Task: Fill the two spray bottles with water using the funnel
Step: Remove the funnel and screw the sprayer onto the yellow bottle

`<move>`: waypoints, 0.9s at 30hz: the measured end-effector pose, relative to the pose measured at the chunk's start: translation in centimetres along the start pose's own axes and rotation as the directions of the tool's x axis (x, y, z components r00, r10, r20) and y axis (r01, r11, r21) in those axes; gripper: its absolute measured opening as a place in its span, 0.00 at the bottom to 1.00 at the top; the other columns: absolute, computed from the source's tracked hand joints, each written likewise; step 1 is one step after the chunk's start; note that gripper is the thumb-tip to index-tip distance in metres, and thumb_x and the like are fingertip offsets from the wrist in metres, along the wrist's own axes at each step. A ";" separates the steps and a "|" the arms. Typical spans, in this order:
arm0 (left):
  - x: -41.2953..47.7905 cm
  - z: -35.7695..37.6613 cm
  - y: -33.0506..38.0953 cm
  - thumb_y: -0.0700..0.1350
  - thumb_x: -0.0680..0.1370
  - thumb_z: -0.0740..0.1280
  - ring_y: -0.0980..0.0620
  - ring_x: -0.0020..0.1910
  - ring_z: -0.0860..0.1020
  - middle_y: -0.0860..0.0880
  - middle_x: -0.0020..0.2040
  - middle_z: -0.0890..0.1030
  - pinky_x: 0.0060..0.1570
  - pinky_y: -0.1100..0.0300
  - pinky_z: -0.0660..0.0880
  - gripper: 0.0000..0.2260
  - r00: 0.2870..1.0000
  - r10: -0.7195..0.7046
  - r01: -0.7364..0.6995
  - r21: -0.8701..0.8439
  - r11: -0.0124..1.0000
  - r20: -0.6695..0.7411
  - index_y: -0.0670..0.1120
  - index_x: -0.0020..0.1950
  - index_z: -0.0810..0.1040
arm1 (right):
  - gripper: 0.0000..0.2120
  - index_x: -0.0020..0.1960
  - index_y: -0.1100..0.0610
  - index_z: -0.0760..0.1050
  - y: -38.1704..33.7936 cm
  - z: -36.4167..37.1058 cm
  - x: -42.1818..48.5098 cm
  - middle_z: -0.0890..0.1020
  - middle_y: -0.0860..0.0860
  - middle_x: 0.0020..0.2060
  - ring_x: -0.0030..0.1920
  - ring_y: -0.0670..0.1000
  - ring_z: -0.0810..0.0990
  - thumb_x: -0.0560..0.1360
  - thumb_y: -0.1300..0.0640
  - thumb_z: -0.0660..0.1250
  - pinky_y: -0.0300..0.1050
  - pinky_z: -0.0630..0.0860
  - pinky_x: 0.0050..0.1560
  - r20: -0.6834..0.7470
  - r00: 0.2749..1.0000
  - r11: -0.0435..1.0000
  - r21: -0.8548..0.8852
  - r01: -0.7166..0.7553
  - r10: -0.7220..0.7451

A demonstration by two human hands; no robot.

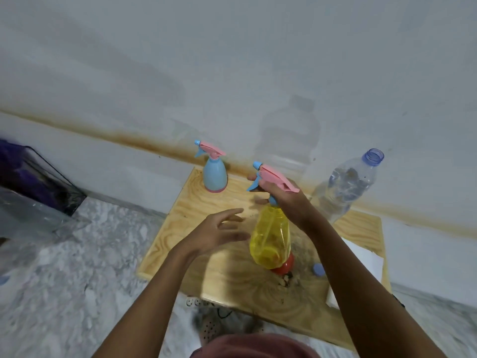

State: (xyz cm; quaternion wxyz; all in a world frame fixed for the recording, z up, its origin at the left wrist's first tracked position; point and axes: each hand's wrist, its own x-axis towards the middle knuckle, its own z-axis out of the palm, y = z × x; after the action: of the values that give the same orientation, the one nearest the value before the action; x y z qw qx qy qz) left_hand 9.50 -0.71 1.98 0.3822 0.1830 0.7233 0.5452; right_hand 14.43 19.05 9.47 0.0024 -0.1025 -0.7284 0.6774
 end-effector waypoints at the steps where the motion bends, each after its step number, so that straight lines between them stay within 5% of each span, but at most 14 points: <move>1: -0.1 -1.1 -1.1 0.55 0.66 0.81 0.62 0.57 0.80 0.59 0.59 0.80 0.59 0.62 0.78 0.33 0.998 -0.037 0.038 0.020 0.999 -0.059 0.58 0.69 0.74 | 0.13 0.65 0.57 0.75 0.4 -0.1 0.2 0.82 0.53 0.59 0.54 0.57 0.84 0.81 0.56 0.63 0.56 0.79 0.55 0.016 1.000 1.000 -0.012 -0.024 0.024; 3: 0.4 -2.7 -3.7 0.50 0.68 0.80 0.60 0.55 0.79 0.54 0.60 0.80 0.55 0.67 0.76 0.34 0.963 -0.109 0.127 0.058 0.990 -0.246 0.50 0.71 0.73 | 0.12 0.62 0.52 0.77 1.4 0.0 0.7 0.84 0.55 0.55 0.48 0.63 0.84 0.80 0.52 0.64 0.60 0.80 0.49 0.051 0.996 0.994 -0.083 -0.067 0.071; 7: 2.6 -4.0 -8.8 0.58 0.66 0.80 0.45 0.69 0.72 0.43 0.71 0.73 0.66 0.51 0.71 0.40 0.820 -0.232 0.375 0.185 0.909 -0.524 0.48 0.73 0.70 | 0.14 0.65 0.55 0.77 4.1 0.9 2.0 0.83 0.59 0.52 0.42 0.55 0.82 0.81 0.55 0.64 0.48 0.80 0.35 0.114 0.967 0.948 -0.250 -0.195 0.229; 10: 3.9 -3.6 -11.3 0.70 0.64 0.72 0.41 0.71 0.68 0.43 0.72 0.69 0.66 0.48 0.69 0.45 0.807 -0.230 0.509 0.444 0.737 -0.544 0.50 0.75 0.66 | 0.13 0.62 0.51 0.78 6.5 1.6 2.9 0.83 0.58 0.49 0.39 0.54 0.82 0.79 0.52 0.66 0.47 0.81 0.34 0.104 0.931 0.894 -0.334 -0.299 0.350; 15: 4.8 -2.5 -13.3 0.70 0.63 0.72 0.36 0.75 0.57 0.42 0.77 0.57 0.70 0.41 0.62 0.46 0.792 -0.234 0.575 0.559 0.597 -0.565 0.49 0.75 0.63 | 0.13 0.62 0.51 0.79 8.5 2.5 4.5 0.82 0.55 0.45 0.35 0.46 0.78 0.79 0.53 0.65 0.39 0.79 0.31 0.092 0.887 0.839 -0.382 -0.387 0.452; 21: 5.1 -2.2 -13.2 0.67 0.64 0.74 0.37 0.73 0.58 0.43 0.74 0.58 0.69 0.41 0.64 0.43 0.786 -0.222 0.584 0.577 0.571 -0.577 0.48 0.72 0.65 | 0.07 0.49 0.47 0.78 10.3 3.3 6.5 0.84 0.52 0.43 0.40 0.51 0.81 0.77 0.46 0.64 0.42 0.77 0.38 0.057 0.856 0.766 -0.478 -0.429 0.514; 27: 5.1 -2.3 -13.5 0.67 0.64 0.75 0.38 0.72 0.59 0.43 0.73 0.60 0.68 0.41 0.65 0.43 0.783 -0.197 0.578 0.574 0.580 -0.589 0.47 0.71 0.65 | 0.14 0.60 0.51 0.79 11.4 3.6 7.6 0.82 0.54 0.40 0.36 0.51 0.80 0.76 0.50 0.64 0.41 0.77 0.33 0.090 0.849 0.793 -0.417 -0.443 0.521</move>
State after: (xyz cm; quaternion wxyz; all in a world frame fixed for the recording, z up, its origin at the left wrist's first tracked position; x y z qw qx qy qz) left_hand 6.60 -3.28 -12.09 0.2050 0.0149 0.9692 0.1356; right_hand 8.15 17.36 -3.15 -0.2643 -0.2156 -0.7914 0.5073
